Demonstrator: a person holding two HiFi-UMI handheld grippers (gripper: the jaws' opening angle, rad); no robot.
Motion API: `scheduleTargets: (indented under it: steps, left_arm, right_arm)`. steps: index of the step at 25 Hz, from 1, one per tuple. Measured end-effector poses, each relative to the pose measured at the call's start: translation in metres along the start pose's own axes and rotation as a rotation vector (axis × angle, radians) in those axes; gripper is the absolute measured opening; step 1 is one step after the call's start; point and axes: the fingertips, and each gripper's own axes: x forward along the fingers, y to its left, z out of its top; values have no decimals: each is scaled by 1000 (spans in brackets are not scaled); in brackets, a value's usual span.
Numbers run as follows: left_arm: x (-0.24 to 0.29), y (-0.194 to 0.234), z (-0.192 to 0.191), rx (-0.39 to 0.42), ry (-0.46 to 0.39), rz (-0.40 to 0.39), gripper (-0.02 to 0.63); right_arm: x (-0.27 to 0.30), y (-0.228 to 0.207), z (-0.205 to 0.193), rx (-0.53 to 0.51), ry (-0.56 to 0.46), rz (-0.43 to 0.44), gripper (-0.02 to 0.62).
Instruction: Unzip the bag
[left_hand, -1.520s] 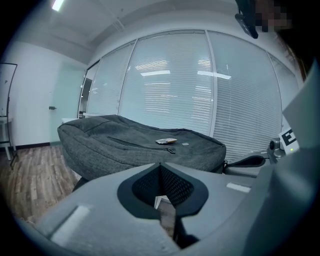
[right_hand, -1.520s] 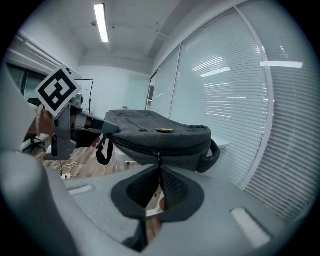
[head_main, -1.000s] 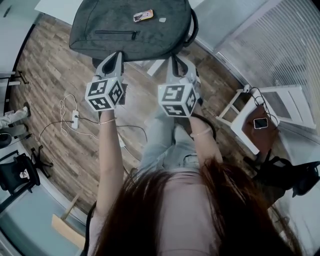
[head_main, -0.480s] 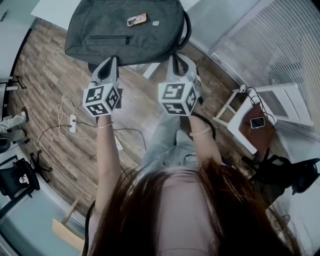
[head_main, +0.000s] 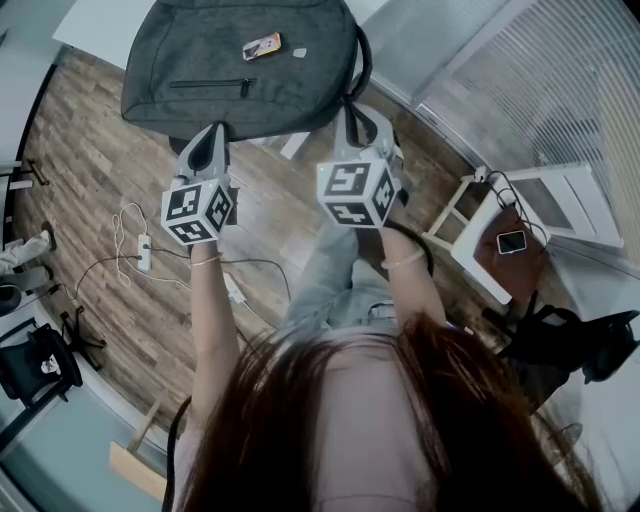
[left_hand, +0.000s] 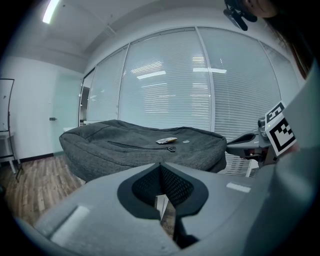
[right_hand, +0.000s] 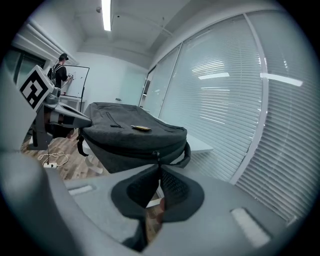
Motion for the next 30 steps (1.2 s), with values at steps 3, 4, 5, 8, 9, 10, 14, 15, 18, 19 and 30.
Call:
scheduleTargets:
  steps: [3,4,5,8,9,10,14,15,18,19,30]
  left_arm:
    - [0,1,0,0,-2,-1,8]
    - [0,0,-1,0,-2,-1,8]
    - [0,0,-1,-1,-3,-1,8]
    - [0,0,-1,-1,-5,-3,8]
    - [-1,0,-1,-1,-6,-4,8]
    - [-1,1,-1,-1,-7,-4,8]
    - [-1,0,-1,-1,-6,-1,8]
    - [-1,0,-1,-1,-6,0,8]
    - [-2,-1,-1,-1,-7,-1,8]
    - [-2,-1,-1,-1,-8,-2,8]
    - [-2,-1,-1,-10,-18,-14,8]
  right_arm:
    - [1,-2,1,-12,6,4,12]
    - [1,-3,0,-16,9,5,12]
    - [1,-4,0,-18,12,6,12]
    - [1,-5,0,-28,23,10,12]
    - [1,-5,1,-34,27,12,12]
    - [0,-5,2,-41,31,13,12]
    - [-2,-6,3,-63,46,18,12]
    - [-2,-6,3,-68,49,20,12]
    - [-3,-7,3,-81,57,22,12]
    - [-3,-7,4,-86,60,22,12]
    - [2,-13,3,-136,105,42,14]
